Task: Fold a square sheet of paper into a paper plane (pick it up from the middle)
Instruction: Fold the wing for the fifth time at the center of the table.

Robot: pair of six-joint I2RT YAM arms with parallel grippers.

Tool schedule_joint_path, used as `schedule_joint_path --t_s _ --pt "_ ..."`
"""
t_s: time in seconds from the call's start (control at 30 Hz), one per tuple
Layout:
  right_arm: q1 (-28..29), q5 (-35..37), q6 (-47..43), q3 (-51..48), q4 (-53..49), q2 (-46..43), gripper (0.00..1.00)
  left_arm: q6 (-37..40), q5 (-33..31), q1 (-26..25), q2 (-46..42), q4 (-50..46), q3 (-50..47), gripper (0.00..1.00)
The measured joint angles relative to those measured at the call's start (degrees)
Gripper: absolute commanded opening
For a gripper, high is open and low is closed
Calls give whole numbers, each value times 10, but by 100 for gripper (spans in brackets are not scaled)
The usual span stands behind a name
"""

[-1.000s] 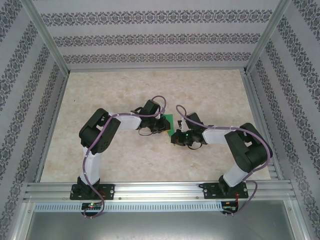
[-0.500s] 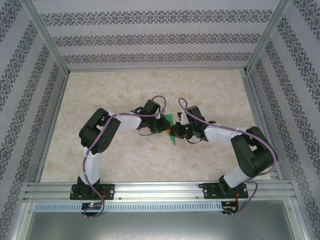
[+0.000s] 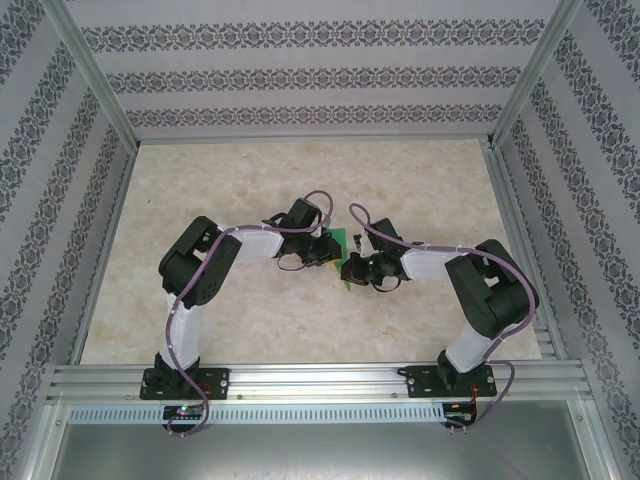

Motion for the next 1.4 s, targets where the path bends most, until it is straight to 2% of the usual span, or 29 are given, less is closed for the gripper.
schedule_joint_path --t_s 0.2,0.43,0.63,0.87,1.13,1.4 --pt "-10 -2 -2 -2 3 0 3 21 0 -3 -5 10 -1 23" --pt "-16 -15 -2 -4 6 4 0 18 7 -3 -33 94 -68 16" --pt "-22 -30 -1 -4 10 9 0 22 8 -18 -33 99 -77 11" --pt "-22 -37 0 -4 11 12 0 22 3 -20 -34 101 -77 11" --pt "-26 -42 0 -10 18 12 0 32 -21 -21 -32 62 -63 11" --pt "-26 -42 -6 -29 44 5 0 58 -14 -11 -7 -6 -9 11"
